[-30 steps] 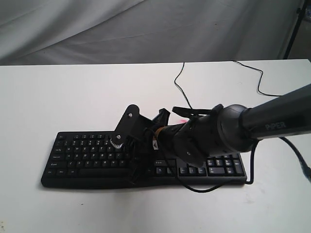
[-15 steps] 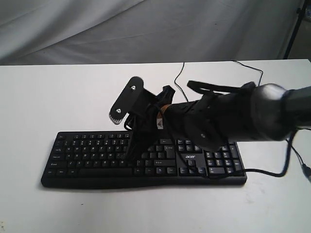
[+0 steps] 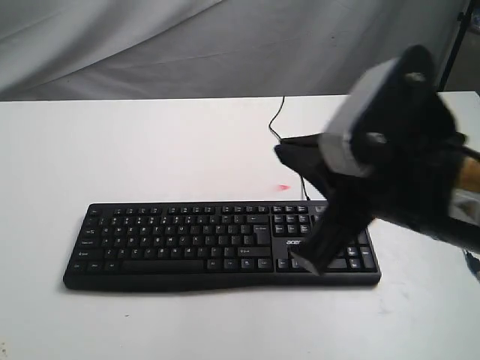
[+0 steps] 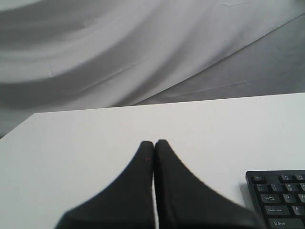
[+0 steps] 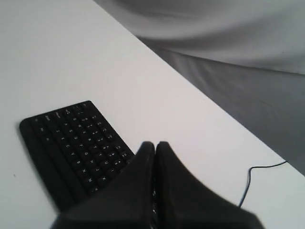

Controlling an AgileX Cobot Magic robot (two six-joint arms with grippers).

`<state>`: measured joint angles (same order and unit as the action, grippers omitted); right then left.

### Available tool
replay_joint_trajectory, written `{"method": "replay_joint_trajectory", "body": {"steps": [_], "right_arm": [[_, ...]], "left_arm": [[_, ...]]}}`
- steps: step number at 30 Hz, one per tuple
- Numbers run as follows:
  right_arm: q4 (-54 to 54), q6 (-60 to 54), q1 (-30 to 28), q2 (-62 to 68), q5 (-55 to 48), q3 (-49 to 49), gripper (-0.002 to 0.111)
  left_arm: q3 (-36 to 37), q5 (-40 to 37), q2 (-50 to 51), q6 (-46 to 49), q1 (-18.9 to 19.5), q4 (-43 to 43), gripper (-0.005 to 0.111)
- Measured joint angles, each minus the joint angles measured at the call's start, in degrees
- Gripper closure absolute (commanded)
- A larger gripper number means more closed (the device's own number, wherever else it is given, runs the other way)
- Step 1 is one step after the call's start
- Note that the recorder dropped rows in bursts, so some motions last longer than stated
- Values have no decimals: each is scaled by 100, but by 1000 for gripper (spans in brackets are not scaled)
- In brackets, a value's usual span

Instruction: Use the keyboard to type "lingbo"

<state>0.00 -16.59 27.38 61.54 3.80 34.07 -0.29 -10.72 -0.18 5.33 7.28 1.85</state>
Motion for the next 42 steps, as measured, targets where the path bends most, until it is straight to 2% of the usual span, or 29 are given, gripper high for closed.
{"method": "replay_joint_trajectory", "body": {"steps": [4, 7, 22, 28, 37, 42], "right_arm": [[0, 0, 0, -1640, -134, -967, 108], [0, 7, 0, -2316, -200, -1445, 108], [0, 13, -142, -2946, -204, -1699, 108], [0, 13, -948, -3963, -204, -2158, 108], [129, 21, -2812, -5353, -261, -2739, 108], [216, 21, -3273, -5775, -847, -2774, 108]], "left_arm": [[0, 0, 0, 0, 0, 0, 106], [0, 0, 0, 0, 0, 0, 106], [0, 0, 0, 0, 0, 0, 106], [0, 0, 0, 0, 0, 0, 106], [0, 0, 0, 0, 0, 0, 106], [0, 0, 0, 0, 0, 0, 106]]}}
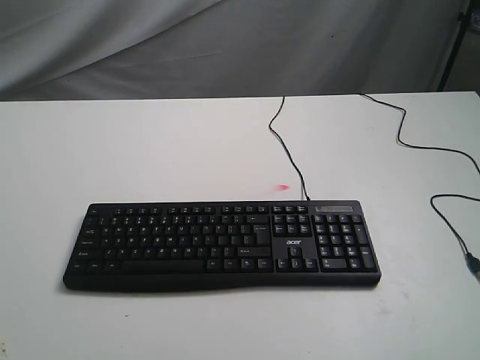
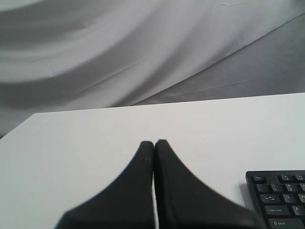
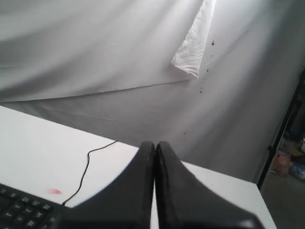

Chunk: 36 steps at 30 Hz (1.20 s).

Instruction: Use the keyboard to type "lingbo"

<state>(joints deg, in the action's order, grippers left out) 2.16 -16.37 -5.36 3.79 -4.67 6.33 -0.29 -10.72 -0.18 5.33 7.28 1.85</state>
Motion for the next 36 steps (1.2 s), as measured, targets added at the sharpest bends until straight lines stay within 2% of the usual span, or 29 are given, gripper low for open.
{"method": "replay_joint_trajectory", "body": {"steps": [6, 13, 36], "right_arm": [[69, 0, -24, -321, -754, -81, 108], [69, 0, -24, -345, -455, -587, 108], [69, 0, -24, -345, -391, -613, 108]], "left_arm": [[0, 0, 0, 0, 0, 0, 106], [0, 0, 0, 0, 0, 0, 106], [0, 0, 0, 0, 0, 0, 106]]}}
